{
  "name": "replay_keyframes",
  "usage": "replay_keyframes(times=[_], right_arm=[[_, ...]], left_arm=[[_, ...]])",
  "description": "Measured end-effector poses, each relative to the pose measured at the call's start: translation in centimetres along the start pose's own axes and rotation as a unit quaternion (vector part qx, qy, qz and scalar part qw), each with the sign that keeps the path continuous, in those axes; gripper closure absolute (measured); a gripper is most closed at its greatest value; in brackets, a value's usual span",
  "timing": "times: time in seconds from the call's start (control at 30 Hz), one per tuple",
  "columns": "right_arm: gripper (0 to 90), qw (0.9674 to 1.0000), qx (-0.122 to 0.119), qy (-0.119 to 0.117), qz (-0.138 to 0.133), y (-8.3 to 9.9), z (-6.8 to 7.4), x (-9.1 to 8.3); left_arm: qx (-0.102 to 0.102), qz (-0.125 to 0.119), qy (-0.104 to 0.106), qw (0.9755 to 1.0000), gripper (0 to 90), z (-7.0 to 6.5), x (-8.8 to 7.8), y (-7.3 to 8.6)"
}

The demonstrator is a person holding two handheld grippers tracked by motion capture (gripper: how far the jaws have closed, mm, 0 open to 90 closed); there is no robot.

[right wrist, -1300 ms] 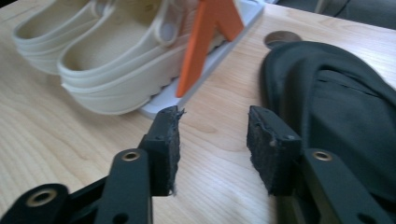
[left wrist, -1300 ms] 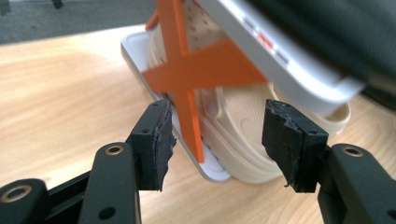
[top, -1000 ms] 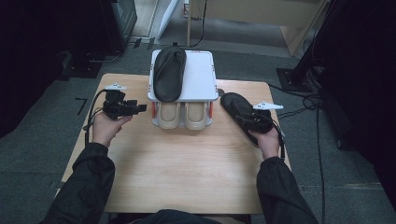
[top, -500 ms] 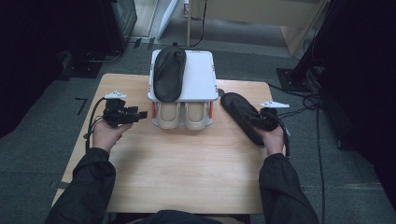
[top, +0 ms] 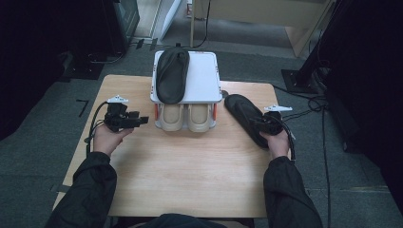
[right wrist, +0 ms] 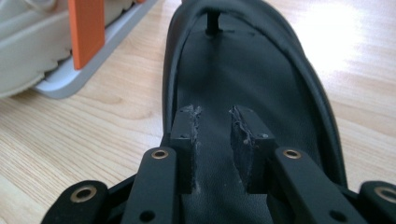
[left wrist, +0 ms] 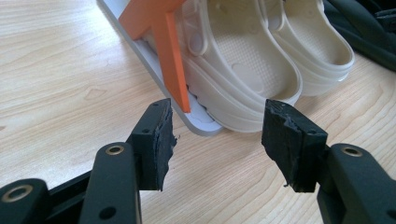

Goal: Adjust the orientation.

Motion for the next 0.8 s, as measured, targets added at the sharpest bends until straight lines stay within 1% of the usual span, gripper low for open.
replay_keyframes(times=[0.03,0.2,0.33,0.63,0.73,0.8], right_arm=[[71.2,1.0,0.001,-0.001,0.004,0.1,0.0,0.1],[71.3,1.0,0.0,0.001,0.007,0.2,0.1,0.3],[70.8,0.9999,0.002,-0.006,0.01,0.2,0.3,0.3],[69.9,0.9997,-0.019,-0.01,0.014,-0.1,1.5,0.6],[69.6,0.9995,-0.024,-0.014,0.015,-0.2,1.9,0.7],[69.3,0.9995,-0.023,-0.017,0.015,-0.2,2.1,0.8]], left_arm=[[0.0,0.0,0.0,1.0,43.4,0.0,0.0,0.0],[-0.003,0.004,0.001,1.0,43.4,0.0,0.1,0.1],[0.001,0.009,0.001,1.0,43.4,0.0,0.3,0.2],[0.002,0.009,0.001,1.0,43.4,0.0,0.4,0.2],[0.001,0.013,0.001,0.9999,43.2,0.0,0.4,0.2],[0.001,0.013,0.002,0.9999,43.2,0.0,0.4,0.2]])
Point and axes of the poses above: each handheld gripper's, and its own axes: x roughly forward along the jaws, y roughly out of its underside, z roughly to its left, the point moved 7 cm from there along x, roughly forward along the jaws, and after that the axes turned 9 degrees about z, right-handed, at the moved point
